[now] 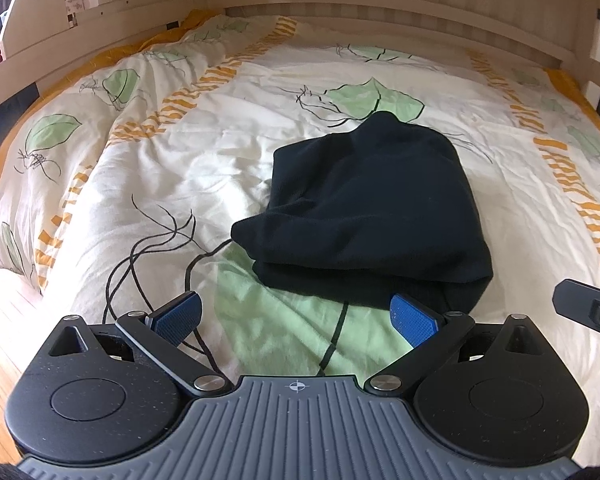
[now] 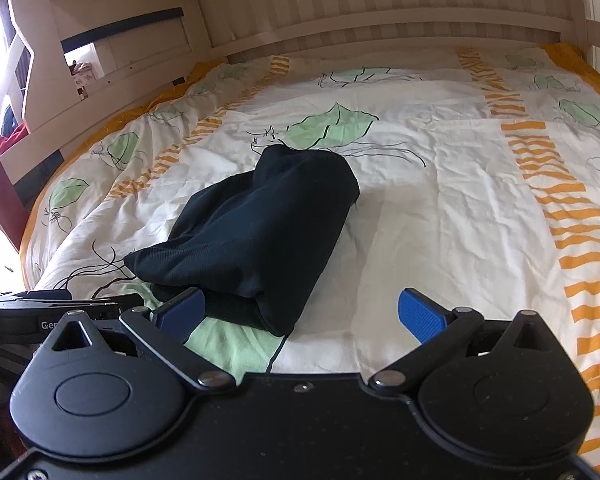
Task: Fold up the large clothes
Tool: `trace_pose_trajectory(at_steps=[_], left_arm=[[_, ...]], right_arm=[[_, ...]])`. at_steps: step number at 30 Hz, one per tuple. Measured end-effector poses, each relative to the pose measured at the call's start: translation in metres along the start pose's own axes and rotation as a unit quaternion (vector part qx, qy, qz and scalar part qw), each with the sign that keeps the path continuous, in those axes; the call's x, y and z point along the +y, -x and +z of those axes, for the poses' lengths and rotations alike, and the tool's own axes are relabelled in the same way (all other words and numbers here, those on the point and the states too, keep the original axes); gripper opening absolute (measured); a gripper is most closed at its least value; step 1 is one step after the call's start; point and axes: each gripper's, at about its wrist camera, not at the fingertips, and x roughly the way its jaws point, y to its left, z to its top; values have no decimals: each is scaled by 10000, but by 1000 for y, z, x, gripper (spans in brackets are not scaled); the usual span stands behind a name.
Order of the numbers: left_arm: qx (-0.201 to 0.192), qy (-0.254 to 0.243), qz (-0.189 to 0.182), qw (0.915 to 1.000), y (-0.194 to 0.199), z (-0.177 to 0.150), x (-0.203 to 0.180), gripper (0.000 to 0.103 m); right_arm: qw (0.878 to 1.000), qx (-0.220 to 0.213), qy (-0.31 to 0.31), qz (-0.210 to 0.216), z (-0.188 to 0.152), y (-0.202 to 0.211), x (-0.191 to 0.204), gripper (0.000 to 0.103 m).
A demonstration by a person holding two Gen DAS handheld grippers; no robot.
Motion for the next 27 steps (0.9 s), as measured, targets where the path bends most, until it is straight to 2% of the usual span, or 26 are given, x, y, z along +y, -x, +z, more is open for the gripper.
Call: trace_pose_trajectory(at_steps=[14,27], left_arm=[[8,15,-47,10000,2,-2,3,102],[91,12,-88,9999,-1,-1,9,102]], right_arm=[[9999,116,9,-52,-1,-6,6,102],[9998,155,74,70,2,-11,17,102]])
